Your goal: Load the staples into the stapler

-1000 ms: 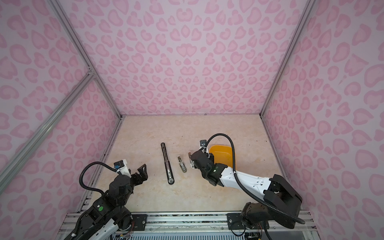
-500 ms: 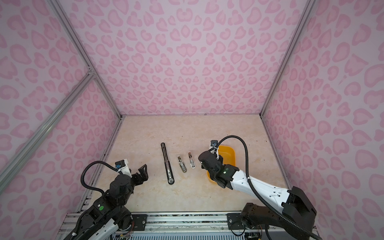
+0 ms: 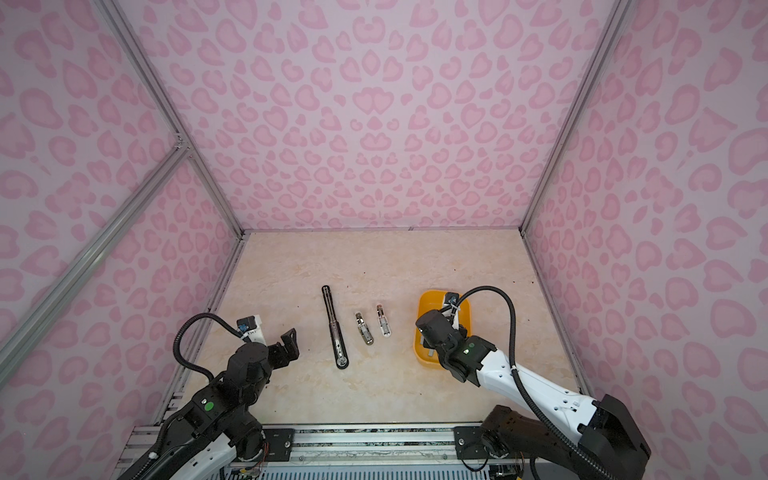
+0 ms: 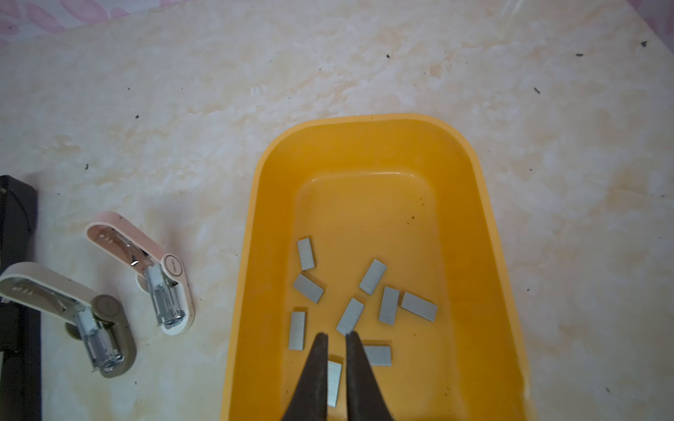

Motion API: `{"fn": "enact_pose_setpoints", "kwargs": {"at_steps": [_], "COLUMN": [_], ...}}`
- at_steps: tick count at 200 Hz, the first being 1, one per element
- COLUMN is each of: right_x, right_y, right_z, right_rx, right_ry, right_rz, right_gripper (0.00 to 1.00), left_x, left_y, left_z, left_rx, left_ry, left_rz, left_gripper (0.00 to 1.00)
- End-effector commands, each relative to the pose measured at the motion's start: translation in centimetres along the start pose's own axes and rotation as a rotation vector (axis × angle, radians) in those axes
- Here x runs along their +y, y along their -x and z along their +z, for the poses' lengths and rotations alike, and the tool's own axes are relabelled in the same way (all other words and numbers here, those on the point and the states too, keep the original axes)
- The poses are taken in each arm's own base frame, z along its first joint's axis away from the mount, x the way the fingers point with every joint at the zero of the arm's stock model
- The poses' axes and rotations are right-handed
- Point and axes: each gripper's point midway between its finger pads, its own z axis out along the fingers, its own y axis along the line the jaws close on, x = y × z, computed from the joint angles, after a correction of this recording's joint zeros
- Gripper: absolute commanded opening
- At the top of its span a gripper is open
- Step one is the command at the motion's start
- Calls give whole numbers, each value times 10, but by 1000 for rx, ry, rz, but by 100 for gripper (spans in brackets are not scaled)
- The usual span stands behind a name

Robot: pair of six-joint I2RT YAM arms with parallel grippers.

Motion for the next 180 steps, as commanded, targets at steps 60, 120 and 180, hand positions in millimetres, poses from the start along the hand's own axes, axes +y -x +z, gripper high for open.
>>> {"fn": "enact_pose_setpoints", "kwargs": {"at_steps": [60, 120, 180], "right_x": [-15, 3, 11], "right_y": [18, 20, -4], "right_z": [17, 36, 76], "right_rx": [57, 119, 219], "right_ry": [35, 114, 127], "right_rz": [66, -9, -69], "right_gripper": [22, 26, 23], "left_x": [-2, -2, -37], "left_y": [25, 69, 83], "left_z": [6, 20, 43], "left_rx": [-81, -199, -142], "left_ry": [63, 248, 147], "left_rz": [4, 124, 189], "left_gripper": [96, 96, 96]}}
